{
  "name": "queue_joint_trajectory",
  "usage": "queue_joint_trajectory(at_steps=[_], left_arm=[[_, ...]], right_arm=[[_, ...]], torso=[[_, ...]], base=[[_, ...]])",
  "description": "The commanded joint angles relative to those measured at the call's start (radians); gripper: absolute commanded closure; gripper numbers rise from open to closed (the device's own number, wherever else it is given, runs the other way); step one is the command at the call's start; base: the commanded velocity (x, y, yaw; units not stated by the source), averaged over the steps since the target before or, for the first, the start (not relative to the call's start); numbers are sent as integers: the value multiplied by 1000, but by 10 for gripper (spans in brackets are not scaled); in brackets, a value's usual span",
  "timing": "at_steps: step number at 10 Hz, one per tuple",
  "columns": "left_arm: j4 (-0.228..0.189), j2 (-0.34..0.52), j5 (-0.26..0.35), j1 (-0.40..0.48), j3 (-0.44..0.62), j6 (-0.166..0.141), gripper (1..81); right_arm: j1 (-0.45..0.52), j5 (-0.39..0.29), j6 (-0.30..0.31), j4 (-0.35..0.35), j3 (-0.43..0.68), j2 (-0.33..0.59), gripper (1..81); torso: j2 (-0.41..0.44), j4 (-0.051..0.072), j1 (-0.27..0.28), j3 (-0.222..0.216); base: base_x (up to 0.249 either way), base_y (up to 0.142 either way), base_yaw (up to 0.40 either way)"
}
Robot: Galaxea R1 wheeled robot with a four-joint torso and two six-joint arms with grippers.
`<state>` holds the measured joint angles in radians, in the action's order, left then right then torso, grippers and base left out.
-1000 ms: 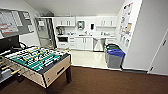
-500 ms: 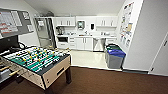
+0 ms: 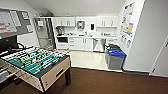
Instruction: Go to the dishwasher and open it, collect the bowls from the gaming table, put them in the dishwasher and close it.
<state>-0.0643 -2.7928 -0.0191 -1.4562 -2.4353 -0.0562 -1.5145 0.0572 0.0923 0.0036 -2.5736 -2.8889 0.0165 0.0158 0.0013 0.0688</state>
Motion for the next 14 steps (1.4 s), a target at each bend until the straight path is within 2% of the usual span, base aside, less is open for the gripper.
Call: queue_joint_trajectory(at_steps=[1,14], left_arm=[[-11,8,54,50,5,2,10],[-11,5,54,50,5,2,10]], right_arm=[[50,-54,-6,-10,-2,6,10],[49,-53,-5,-28,-8,-8,10]], torso=[[0,0,0,0],[0,0,0,0]], base=[[101,0,0],[103,0,0]])
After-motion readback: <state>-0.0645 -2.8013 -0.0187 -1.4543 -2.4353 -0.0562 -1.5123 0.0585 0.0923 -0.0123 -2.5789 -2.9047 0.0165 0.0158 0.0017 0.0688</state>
